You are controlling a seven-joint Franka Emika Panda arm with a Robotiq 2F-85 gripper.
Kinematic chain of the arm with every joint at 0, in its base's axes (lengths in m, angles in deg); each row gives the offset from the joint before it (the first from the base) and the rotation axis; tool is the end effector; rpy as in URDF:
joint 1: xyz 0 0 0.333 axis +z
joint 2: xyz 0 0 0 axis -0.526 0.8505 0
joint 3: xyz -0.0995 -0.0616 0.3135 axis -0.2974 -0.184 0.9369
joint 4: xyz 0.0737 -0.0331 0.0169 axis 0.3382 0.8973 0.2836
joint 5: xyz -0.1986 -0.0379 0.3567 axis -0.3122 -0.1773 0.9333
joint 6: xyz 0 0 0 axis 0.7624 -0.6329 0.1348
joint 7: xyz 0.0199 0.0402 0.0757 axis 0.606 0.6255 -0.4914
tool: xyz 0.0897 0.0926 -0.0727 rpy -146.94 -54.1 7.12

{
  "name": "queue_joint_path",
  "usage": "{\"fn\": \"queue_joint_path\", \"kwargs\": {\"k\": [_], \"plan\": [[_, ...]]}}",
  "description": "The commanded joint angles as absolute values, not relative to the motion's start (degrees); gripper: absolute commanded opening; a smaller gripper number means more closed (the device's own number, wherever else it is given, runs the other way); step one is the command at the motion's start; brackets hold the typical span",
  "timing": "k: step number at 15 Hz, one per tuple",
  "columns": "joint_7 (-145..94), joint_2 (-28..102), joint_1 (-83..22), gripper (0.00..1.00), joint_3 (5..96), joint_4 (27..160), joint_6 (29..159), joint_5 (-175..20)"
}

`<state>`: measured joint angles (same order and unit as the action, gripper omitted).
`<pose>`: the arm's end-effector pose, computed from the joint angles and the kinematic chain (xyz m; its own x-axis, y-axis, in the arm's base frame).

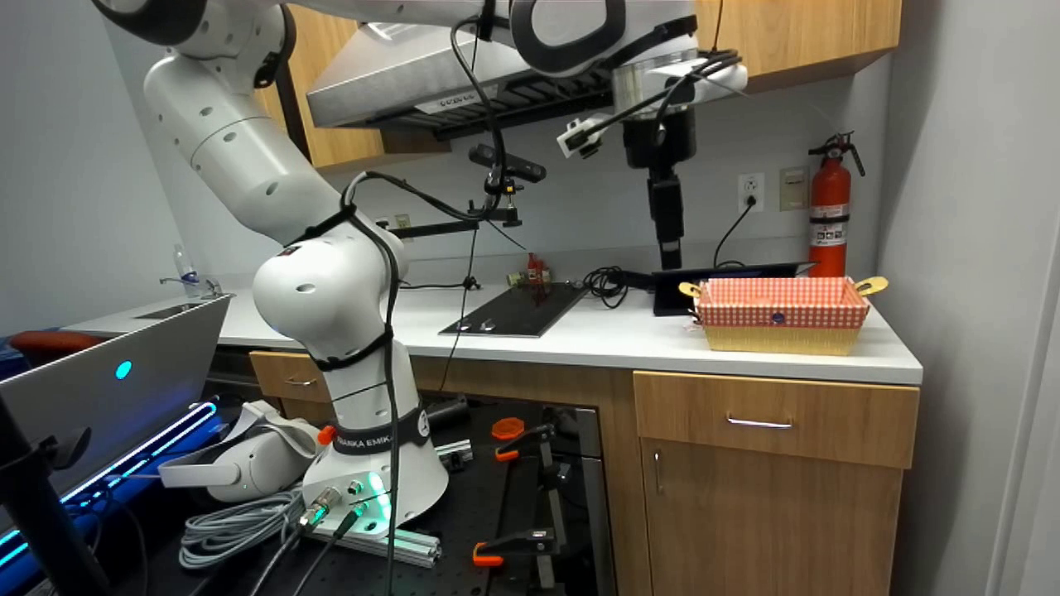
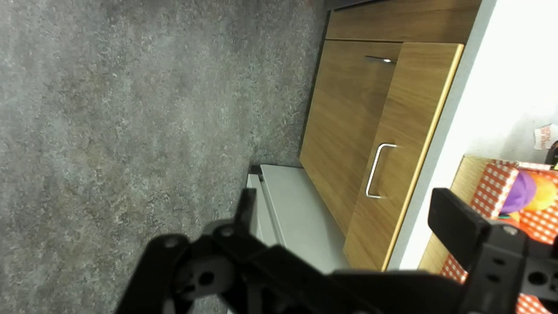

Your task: Open the top drawer of the lower cupboard

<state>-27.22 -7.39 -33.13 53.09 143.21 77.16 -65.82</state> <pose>0.4137 -0.0047 0.4351 0.9852 -0.1649 0.0461 -0.1567 -0.9770 -0.1448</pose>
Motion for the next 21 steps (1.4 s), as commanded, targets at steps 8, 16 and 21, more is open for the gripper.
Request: {"fn": "queue_joint_path", "kwargs": {"k": [8, 16, 21], "plan": [[-43.82, 12.72, -32.5, 1.0, 46.57, 130.69, 77.48, -57.13], [-45.49, 20.16, -33.37, 1.0, 49.9, 127.35, 77.34, -56.79], [-45.5, 19.54, -33.69, 1.0, 49.67, 127.38, 77.33, -56.78]]}}
